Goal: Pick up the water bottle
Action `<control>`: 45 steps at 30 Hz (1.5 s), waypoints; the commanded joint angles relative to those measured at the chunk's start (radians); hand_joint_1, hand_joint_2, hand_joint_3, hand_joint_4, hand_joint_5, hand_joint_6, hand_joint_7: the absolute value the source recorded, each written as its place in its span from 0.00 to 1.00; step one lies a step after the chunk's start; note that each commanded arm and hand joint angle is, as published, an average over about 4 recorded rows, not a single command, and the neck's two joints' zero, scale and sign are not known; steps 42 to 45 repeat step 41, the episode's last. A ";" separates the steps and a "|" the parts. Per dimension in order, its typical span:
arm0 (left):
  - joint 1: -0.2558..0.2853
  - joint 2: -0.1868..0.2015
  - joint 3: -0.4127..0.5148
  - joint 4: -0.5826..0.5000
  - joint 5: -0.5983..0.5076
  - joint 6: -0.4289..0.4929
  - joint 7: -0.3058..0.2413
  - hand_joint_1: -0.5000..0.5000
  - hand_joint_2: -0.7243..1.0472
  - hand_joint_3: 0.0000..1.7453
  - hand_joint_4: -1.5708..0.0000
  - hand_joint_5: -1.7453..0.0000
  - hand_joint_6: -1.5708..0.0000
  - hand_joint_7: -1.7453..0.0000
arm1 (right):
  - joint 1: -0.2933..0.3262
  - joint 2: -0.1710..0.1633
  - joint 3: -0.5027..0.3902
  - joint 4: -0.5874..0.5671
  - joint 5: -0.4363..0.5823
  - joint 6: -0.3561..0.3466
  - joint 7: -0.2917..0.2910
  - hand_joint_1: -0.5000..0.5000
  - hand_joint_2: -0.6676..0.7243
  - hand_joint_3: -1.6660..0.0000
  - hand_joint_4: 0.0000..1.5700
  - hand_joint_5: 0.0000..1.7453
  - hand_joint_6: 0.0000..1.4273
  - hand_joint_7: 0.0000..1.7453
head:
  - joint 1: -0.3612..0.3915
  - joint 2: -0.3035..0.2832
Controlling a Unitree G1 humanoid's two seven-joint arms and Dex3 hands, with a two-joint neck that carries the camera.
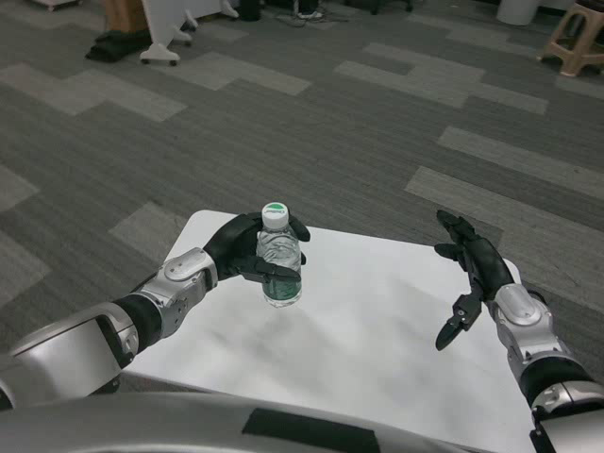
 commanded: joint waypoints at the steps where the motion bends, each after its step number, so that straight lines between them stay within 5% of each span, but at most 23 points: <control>1: -0.064 -0.021 -0.014 0.046 0.007 -0.003 0.040 1.00 0.85 0.01 0.02 0.00 0.18 0.24 | 0.002 -0.016 -0.019 -0.009 0.007 0.005 -0.004 0.21 0.91 0.90 0.00 0.44 0.00 0.04 | -0.062 0.007; 7: -0.105 -0.055 -0.025 0.117 0.001 -0.003 0.095 1.00 0.85 0.03 0.02 0.00 0.18 0.24 | 0.013 -0.027 -0.049 -0.020 0.006 0.005 -0.004 0.21 0.91 0.90 0.00 0.44 0.00 0.04 | -0.173 0.004; 17: -0.130 -0.072 -0.025 0.155 0.003 -0.004 0.122 1.00 0.85 0.03 0.02 0.00 0.17 0.24 | 0.021 -0.041 -0.073 -0.029 0.006 0.005 -0.008 0.21 0.91 0.90 0.00 0.44 0.00 0.04 | -0.245 -0.003; 45: -0.126 -0.071 -0.025 0.157 0.007 -0.007 0.122 1.00 0.85 0.02 0.00 0.00 0.17 0.24 | 0.027 -0.047 -0.084 -0.041 0.006 0.005 -0.010 0.25 0.91 0.90 0.00 0.44 0.00 0.04 | -0.215 0.039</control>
